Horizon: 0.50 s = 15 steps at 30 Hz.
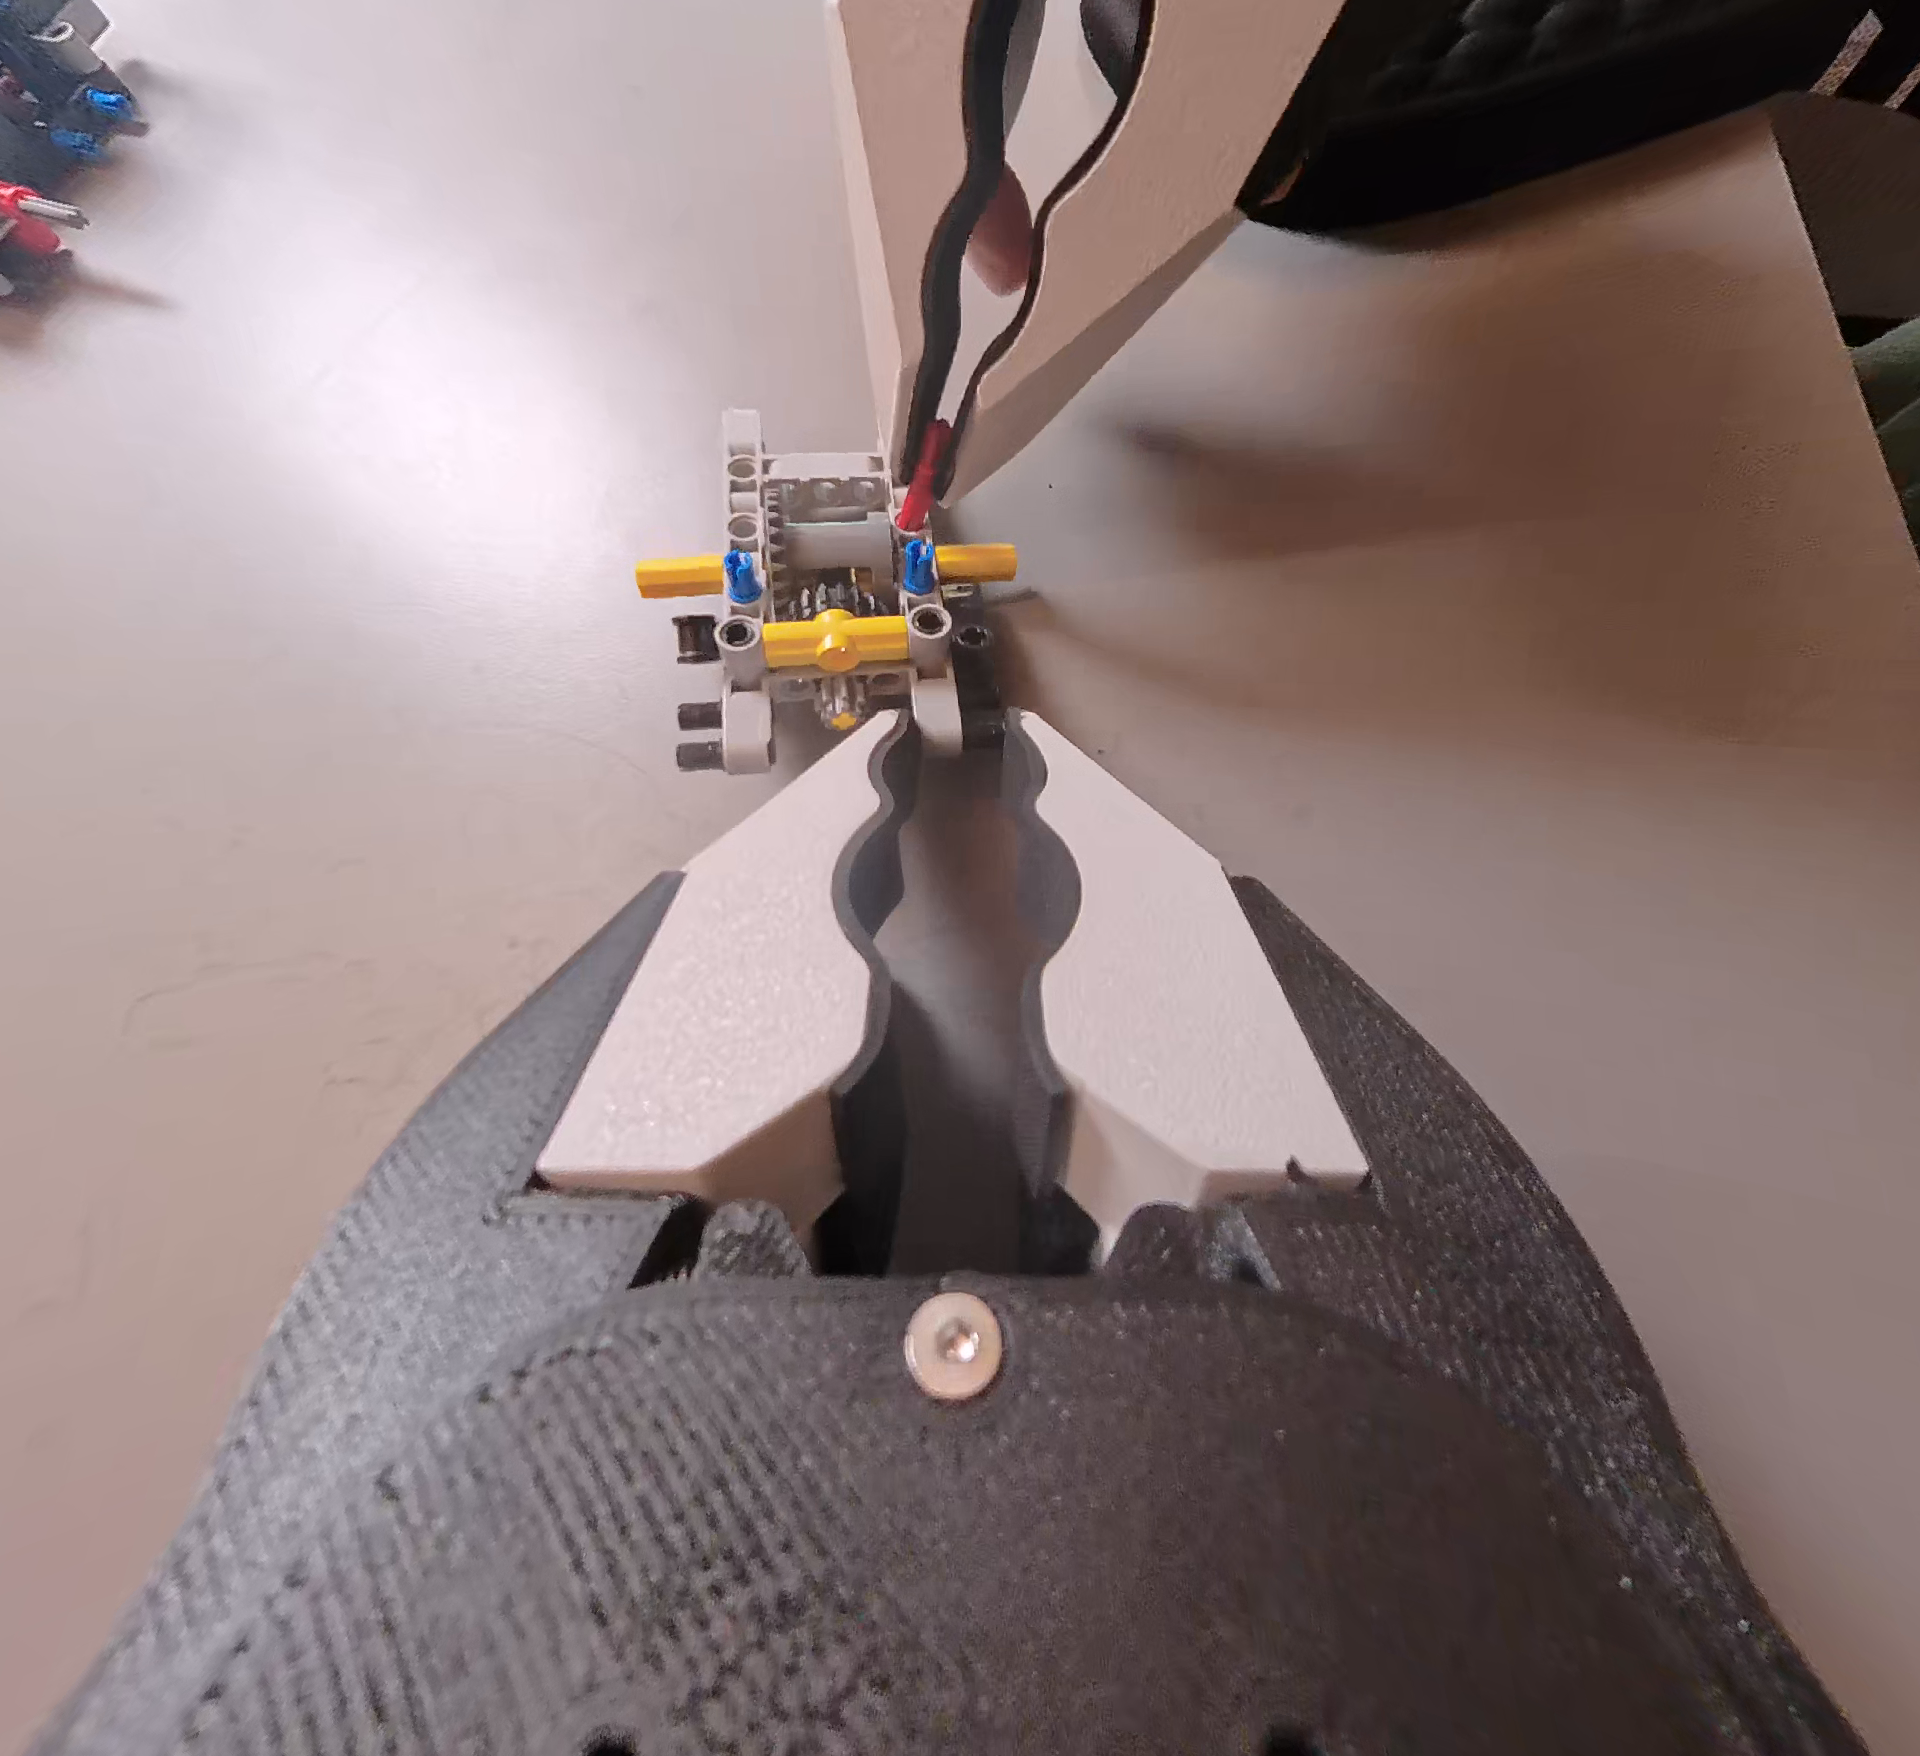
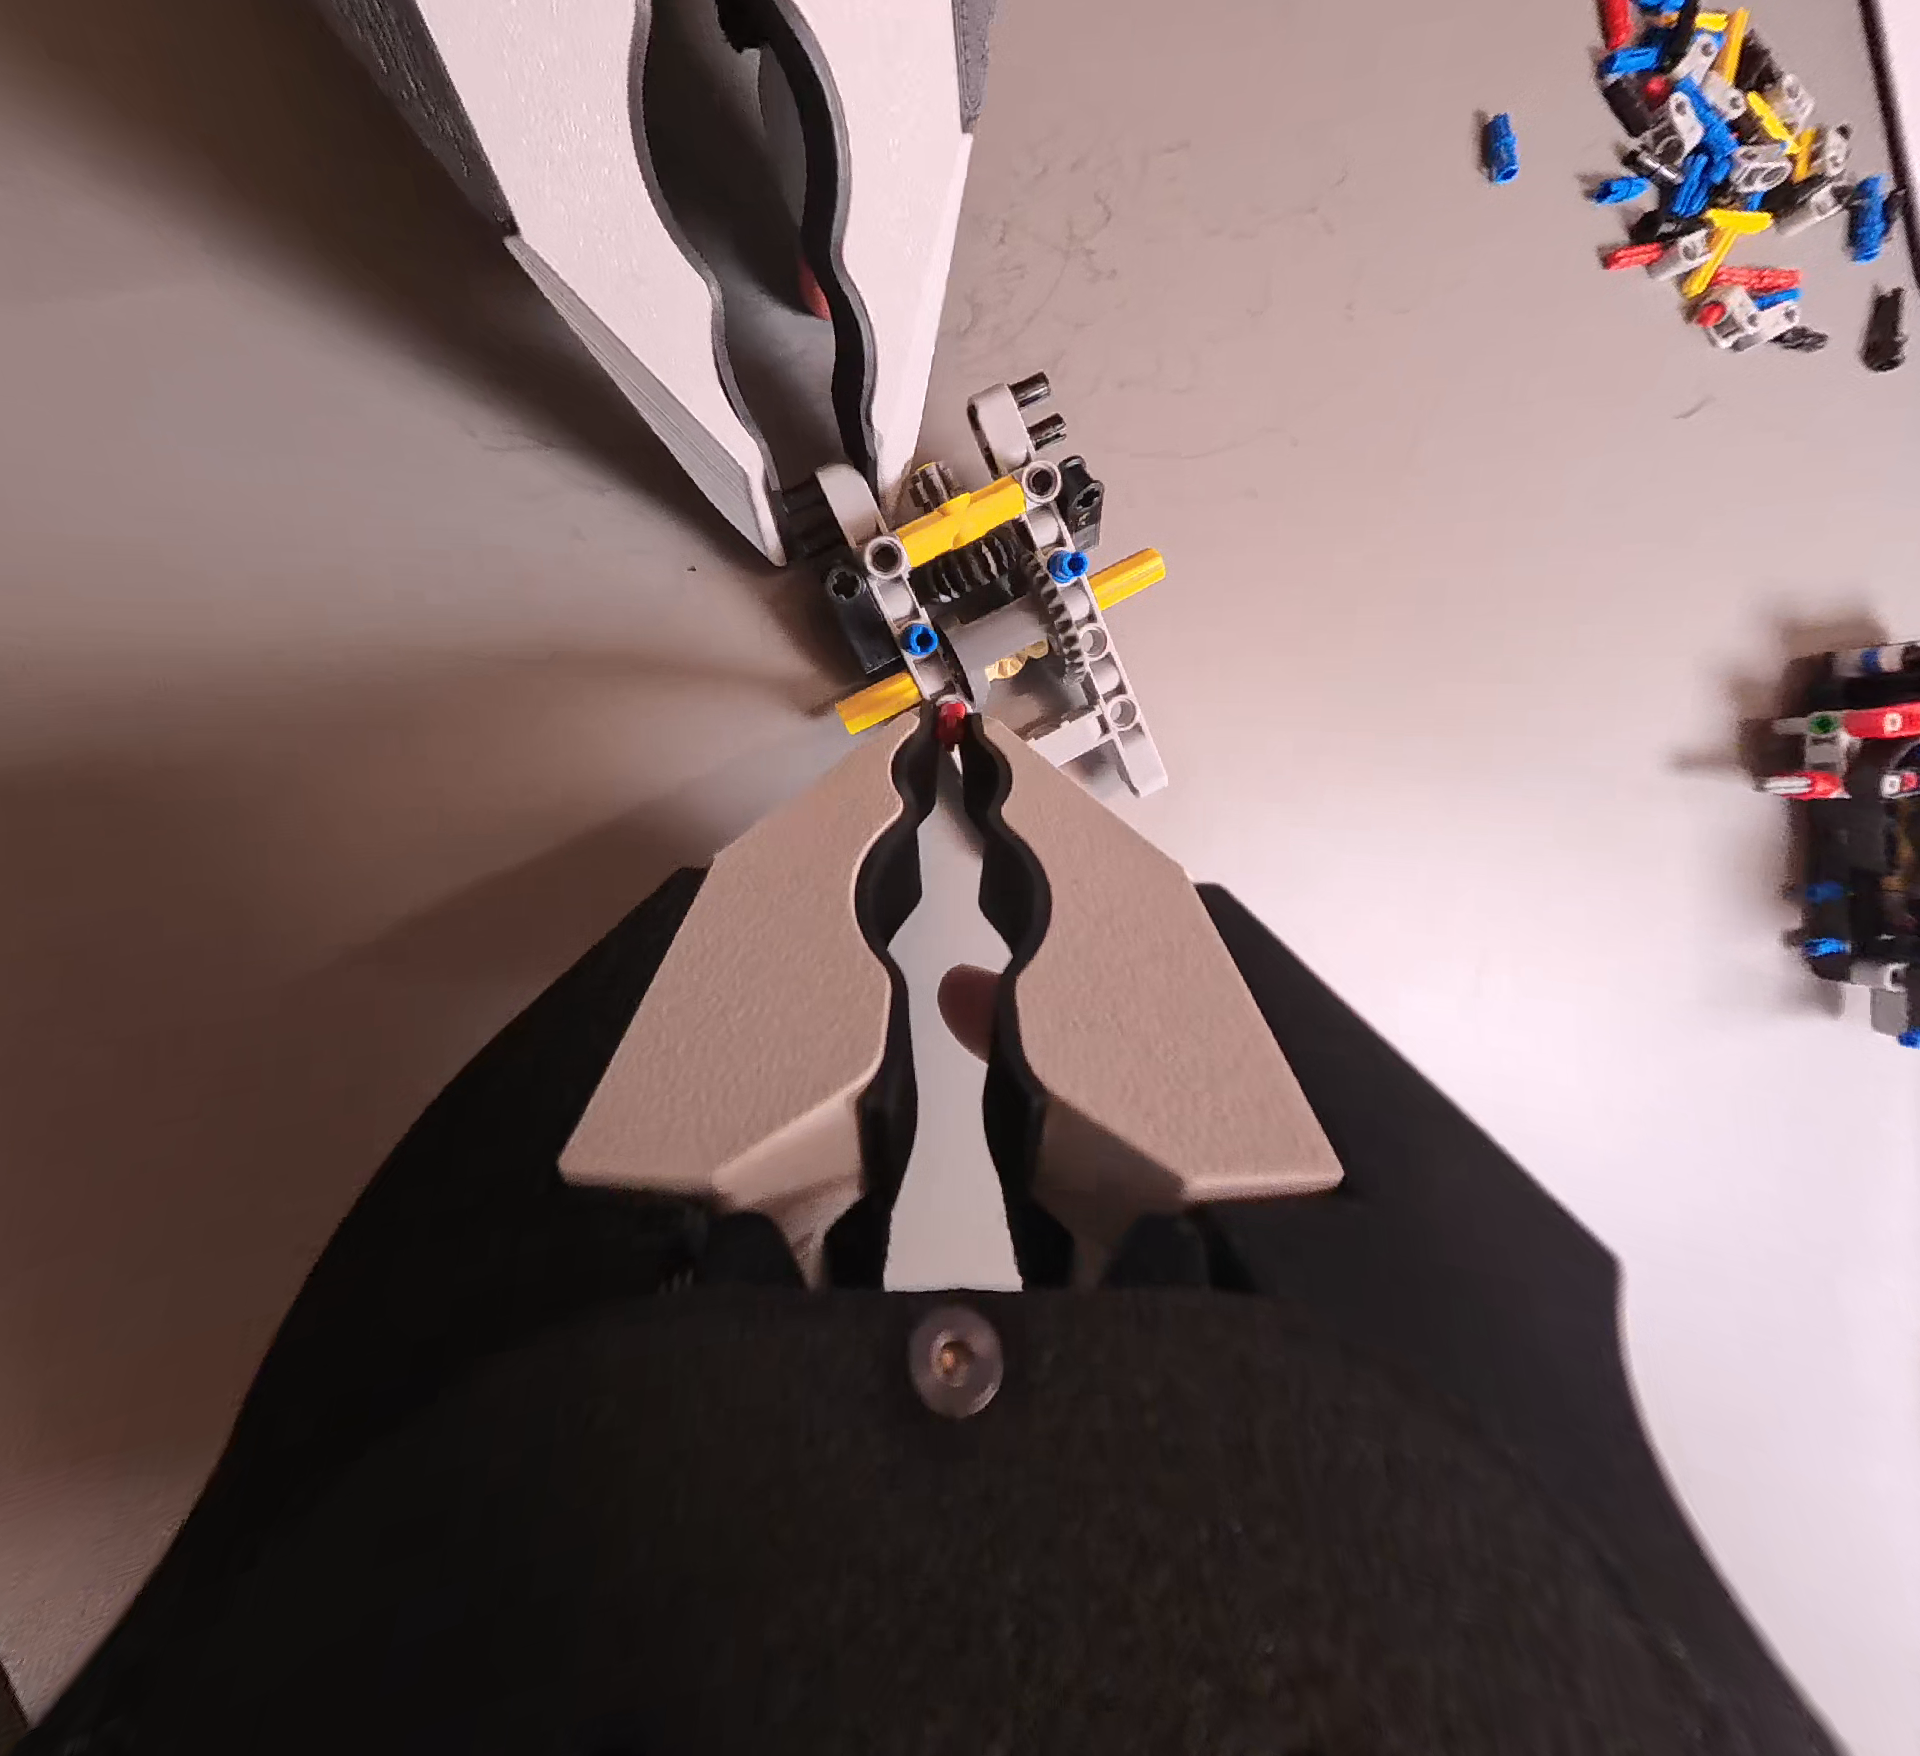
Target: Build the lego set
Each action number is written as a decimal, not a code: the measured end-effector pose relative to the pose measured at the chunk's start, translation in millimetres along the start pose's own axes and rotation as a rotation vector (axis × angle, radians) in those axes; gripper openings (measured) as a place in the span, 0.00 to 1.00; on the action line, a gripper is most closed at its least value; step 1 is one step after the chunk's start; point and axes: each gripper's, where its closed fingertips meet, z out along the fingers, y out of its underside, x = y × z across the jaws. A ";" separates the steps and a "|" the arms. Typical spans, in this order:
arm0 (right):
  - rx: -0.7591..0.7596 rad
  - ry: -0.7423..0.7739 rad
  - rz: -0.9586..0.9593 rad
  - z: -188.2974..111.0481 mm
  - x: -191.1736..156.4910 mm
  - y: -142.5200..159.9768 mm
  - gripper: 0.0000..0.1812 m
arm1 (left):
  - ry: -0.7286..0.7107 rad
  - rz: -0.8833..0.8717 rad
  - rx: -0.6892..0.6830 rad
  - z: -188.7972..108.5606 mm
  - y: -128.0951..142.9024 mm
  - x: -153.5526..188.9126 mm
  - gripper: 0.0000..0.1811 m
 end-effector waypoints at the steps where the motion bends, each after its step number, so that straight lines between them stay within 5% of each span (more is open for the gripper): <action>1: -0.012 -0.015 -0.001 0.0 -0.2 -0.5 0.02 | 0.000 0.002 0.001 -0.1 -0.2 0.2 0.08; 9: -0.224 -0.208 -0.112 2.8 -1.2 1.5 0.02 | 0.002 0.009 0.003 -0.1 -0.6 1.5 0.08; 15: -0.145 -0.193 0.051 5.1 -2.4 2.6 0.02 | 0.010 -0.005 0.002 -0.6 -0.1 1.5 0.08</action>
